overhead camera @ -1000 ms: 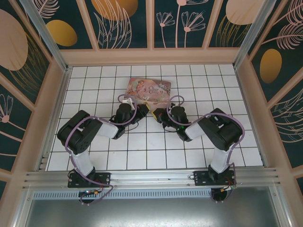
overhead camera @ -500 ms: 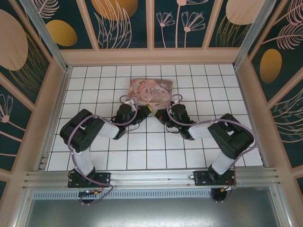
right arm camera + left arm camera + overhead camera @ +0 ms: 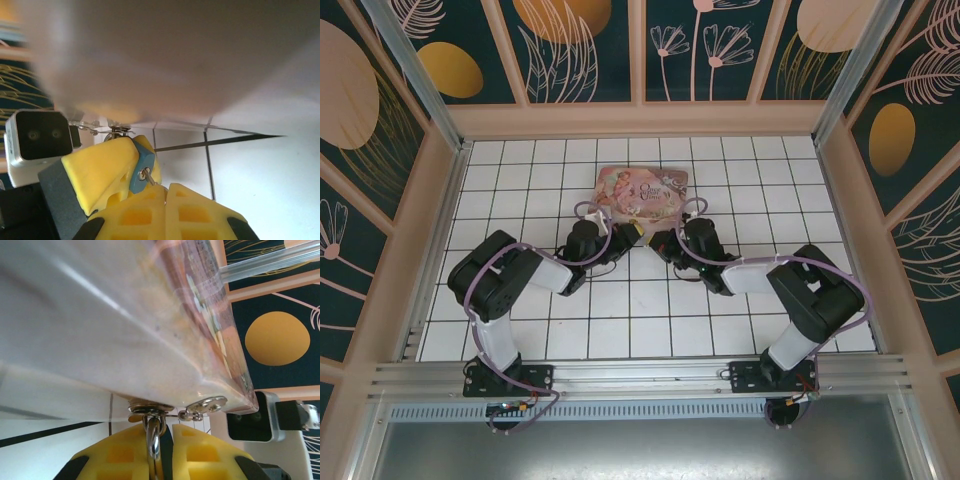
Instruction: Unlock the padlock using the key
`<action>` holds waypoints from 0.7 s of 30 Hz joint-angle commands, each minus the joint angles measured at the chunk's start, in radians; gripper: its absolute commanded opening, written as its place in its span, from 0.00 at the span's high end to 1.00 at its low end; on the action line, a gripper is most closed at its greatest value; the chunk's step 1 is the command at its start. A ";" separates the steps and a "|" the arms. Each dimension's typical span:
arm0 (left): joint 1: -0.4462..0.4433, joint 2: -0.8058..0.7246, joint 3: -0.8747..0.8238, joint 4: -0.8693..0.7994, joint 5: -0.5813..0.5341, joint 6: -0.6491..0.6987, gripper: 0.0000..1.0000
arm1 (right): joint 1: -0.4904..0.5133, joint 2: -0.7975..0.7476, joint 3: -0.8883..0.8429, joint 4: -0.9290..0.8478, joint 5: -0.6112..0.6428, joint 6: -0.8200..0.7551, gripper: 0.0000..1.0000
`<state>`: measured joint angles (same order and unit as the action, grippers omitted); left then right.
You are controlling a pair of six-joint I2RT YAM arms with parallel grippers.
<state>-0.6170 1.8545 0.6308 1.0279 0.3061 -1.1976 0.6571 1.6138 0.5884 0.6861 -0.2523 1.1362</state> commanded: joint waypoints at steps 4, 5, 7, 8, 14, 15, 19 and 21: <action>-0.049 -0.001 0.024 -0.239 -0.004 0.143 1.00 | 0.021 -0.019 0.074 0.413 -0.155 0.214 1.00; -0.050 -0.003 0.029 -0.253 -0.015 0.153 1.00 | 0.020 -0.016 0.074 0.420 -0.151 0.232 1.00; -0.049 -0.003 0.035 -0.270 -0.031 0.167 1.00 | 0.022 -0.012 0.071 0.437 -0.140 0.262 1.00; -0.050 -0.002 0.036 -0.273 -0.037 0.171 1.00 | 0.022 -0.012 0.070 0.442 -0.137 0.276 1.00; -0.050 -0.004 0.038 -0.285 -0.054 0.185 1.00 | 0.021 0.004 0.068 0.494 -0.128 0.344 1.00; -0.049 -0.003 0.039 -0.291 -0.057 0.189 1.00 | 0.019 0.009 0.065 0.511 -0.128 0.358 1.00; -0.049 -0.006 0.043 -0.314 -0.075 0.212 1.00 | 0.018 0.027 0.053 0.579 -0.128 0.416 1.00; -0.050 -0.009 0.042 -0.322 -0.083 0.226 1.00 | 0.016 0.027 0.052 0.586 -0.132 0.421 1.00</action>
<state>-0.6239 1.8122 0.6823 0.9020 0.2123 -1.0603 0.6464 1.6863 0.5880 0.8417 -0.2543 1.5063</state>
